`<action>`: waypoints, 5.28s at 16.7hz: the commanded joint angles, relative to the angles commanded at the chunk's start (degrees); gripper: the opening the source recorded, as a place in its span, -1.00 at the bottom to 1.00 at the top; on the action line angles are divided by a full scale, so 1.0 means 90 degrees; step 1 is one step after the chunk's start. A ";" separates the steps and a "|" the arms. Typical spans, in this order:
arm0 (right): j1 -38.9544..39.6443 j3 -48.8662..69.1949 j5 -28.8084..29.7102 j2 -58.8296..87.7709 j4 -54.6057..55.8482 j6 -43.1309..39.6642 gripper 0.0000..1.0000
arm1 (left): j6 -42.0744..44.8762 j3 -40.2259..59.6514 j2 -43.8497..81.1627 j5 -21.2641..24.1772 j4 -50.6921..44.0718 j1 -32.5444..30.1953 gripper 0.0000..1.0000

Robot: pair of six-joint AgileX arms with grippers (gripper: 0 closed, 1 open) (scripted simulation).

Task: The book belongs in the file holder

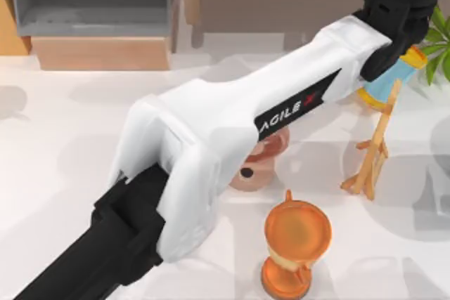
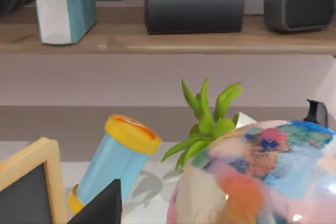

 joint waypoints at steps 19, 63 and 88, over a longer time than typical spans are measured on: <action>0.0000 0.0000 0.0000 0.0000 0.0000 0.0000 1.00 | -0.0015 0.1331 0.0645 0.0092 -0.0697 0.0088 -0.21; 0.0000 0.0000 0.0000 0.0000 0.0000 0.0000 1.00 | 0.4558 -0.7496 -0.5676 0.1311 -0.0195 -0.0100 -1.00; 0.0000 0.0000 0.0000 0.0000 0.0000 0.0000 1.00 | 0.9721 -1.2546 -0.6873 0.4274 0.3869 0.4215 -1.00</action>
